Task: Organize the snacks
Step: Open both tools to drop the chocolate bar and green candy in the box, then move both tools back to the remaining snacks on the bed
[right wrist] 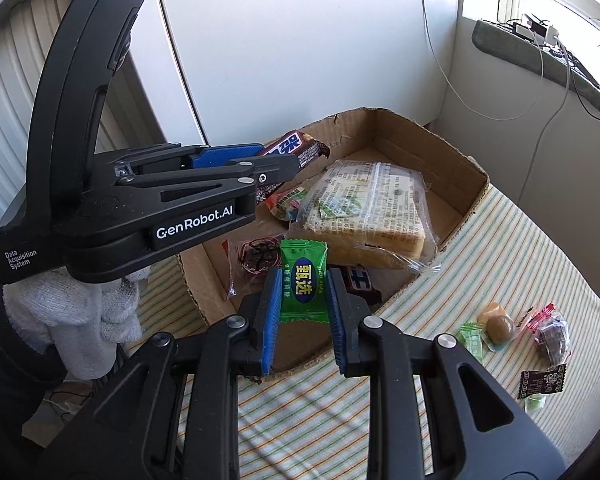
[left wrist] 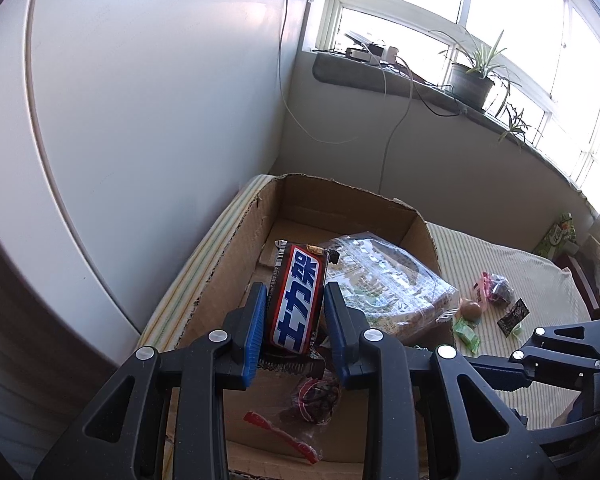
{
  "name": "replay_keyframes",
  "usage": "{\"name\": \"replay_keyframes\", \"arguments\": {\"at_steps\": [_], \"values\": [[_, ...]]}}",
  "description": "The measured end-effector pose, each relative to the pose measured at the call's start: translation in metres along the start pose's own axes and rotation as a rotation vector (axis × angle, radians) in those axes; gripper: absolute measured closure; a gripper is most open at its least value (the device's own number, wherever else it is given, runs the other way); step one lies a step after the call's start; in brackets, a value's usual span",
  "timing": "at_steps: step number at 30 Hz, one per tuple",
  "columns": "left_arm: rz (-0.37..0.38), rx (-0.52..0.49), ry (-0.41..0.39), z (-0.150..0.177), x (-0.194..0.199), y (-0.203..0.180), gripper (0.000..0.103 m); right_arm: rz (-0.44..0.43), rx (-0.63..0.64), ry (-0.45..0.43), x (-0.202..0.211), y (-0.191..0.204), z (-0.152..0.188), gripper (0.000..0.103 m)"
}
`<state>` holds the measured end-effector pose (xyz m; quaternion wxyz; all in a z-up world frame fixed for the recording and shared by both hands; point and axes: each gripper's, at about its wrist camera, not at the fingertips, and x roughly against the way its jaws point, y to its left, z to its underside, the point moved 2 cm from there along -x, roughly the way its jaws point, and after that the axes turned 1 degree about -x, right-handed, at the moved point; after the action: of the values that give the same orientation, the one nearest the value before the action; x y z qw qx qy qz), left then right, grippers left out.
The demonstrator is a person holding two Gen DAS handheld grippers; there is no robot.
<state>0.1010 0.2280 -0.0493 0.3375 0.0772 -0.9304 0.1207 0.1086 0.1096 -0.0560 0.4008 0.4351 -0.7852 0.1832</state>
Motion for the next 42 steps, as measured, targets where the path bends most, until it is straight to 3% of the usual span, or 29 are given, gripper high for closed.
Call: {"name": "replay_keyframes", "arguments": {"at_steps": [4,6,9,13,16,18,23,35,42], "values": [[-0.005,0.0,-0.007,-0.003,0.002,-0.001,0.073,0.004,-0.001,-0.004,0.002,-0.001,-0.001,0.075],[-0.016,0.0,-0.011,-0.003,0.003,-0.002,0.063,0.011,0.0,-0.01,0.004,-0.002,-0.001,0.06],[-0.019,-0.002,-0.016,-0.004,0.005,-0.002,0.062,0.016,0.011,-0.029,0.009,-0.001,0.0,0.04],[-0.024,-0.001,-0.021,-0.006,0.008,-0.003,0.049,0.02,0.017,-0.028,0.014,-0.001,0.001,0.04],[-0.027,-0.004,-0.026,-0.006,0.011,-0.006,0.047,0.03,0.017,-0.03,0.017,-0.003,0.003,0.04],[-0.029,-0.008,-0.032,-0.007,0.013,-0.009,0.039,0.031,0.014,-0.029,0.02,-0.005,0.005,0.04],[-0.02,-0.013,-0.035,-0.01,0.016,-0.017,0.033,0.05,0.003,-0.033,0.029,-0.015,0.012,0.039],[0.042,-0.059,-0.057,-0.013,0.023,-0.065,0.032,0.131,-0.109,-0.075,0.075,-0.083,0.043,0.039],[0.1,-0.103,-0.066,-0.01,0.024,-0.105,0.032,0.209,-0.191,-0.052,0.095,-0.138,0.073,0.039]]}}
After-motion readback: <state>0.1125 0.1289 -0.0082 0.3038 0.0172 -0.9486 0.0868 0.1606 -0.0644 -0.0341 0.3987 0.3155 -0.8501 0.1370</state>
